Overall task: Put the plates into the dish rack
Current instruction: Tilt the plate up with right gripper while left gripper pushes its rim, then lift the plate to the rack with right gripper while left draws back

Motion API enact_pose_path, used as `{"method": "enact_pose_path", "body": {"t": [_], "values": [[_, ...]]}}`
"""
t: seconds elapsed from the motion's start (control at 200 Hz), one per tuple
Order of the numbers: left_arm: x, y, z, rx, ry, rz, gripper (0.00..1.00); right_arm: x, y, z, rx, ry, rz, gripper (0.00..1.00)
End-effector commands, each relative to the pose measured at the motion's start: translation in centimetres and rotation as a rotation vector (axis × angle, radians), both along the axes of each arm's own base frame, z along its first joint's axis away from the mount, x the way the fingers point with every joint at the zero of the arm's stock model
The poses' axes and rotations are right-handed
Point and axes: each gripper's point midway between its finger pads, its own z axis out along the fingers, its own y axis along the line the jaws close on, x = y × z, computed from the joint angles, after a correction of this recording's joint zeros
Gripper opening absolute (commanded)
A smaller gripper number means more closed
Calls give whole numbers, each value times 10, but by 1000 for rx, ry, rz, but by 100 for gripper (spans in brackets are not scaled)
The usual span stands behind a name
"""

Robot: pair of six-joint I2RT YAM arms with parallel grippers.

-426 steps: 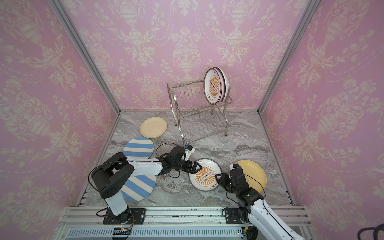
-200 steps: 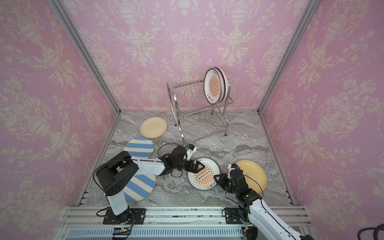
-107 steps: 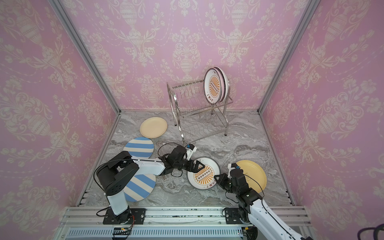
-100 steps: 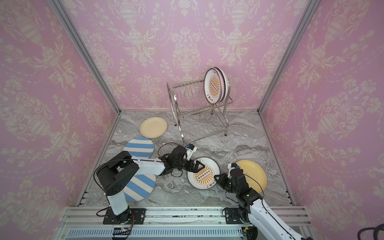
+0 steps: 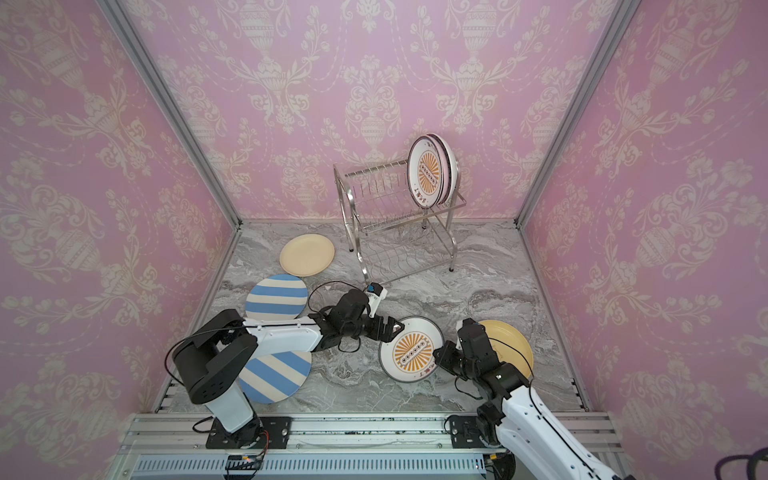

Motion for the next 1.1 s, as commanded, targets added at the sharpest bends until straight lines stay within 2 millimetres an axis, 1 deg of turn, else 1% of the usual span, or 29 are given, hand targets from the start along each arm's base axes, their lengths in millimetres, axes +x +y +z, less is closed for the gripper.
{"method": "enact_pose_path", "body": {"t": [0.0,0.155,0.245,0.325,0.4,0.405,0.415,0.45,0.465,0.51,0.651,0.761,0.826,0.896,0.956,1.096], "values": [[14,42,13,118,-96,115,99,1,-13,21,-149,-13,63,0],[25,83,46,157,-180,194,99,22,-15,64,-231,-83,103,0],[28,106,64,173,-228,237,99,38,-15,94,-291,-143,139,0],[30,126,74,172,-247,276,99,55,-17,131,-349,-209,161,0],[32,139,86,164,-264,303,99,71,-18,171,-405,-280,180,0],[30,142,80,173,-256,301,99,72,-18,174,-410,-286,182,0],[28,145,76,182,-251,302,99,74,-18,178,-418,-293,183,0],[27,150,76,187,-256,307,99,81,-19,196,-444,-326,183,0],[27,152,78,188,-260,308,99,85,-19,212,-446,-359,175,0],[27,157,81,190,-273,314,99,93,-20,235,-473,-401,172,0],[30,167,92,192,-294,330,99,111,-22,294,-534,-510,162,0],[31,173,98,182,-310,350,99,129,-25,340,-574,-626,109,0],[30,176,100,184,-318,353,99,140,-29,367,-593,-707,49,0],[28,178,102,191,-319,353,99,152,-30,390,-610,-777,12,0],[27,180,104,193,-322,354,99,164,-27,405,-617,-823,-9,0],[25,183,107,192,-326,359,99,193,-16,428,-604,-892,-35,0]]}}
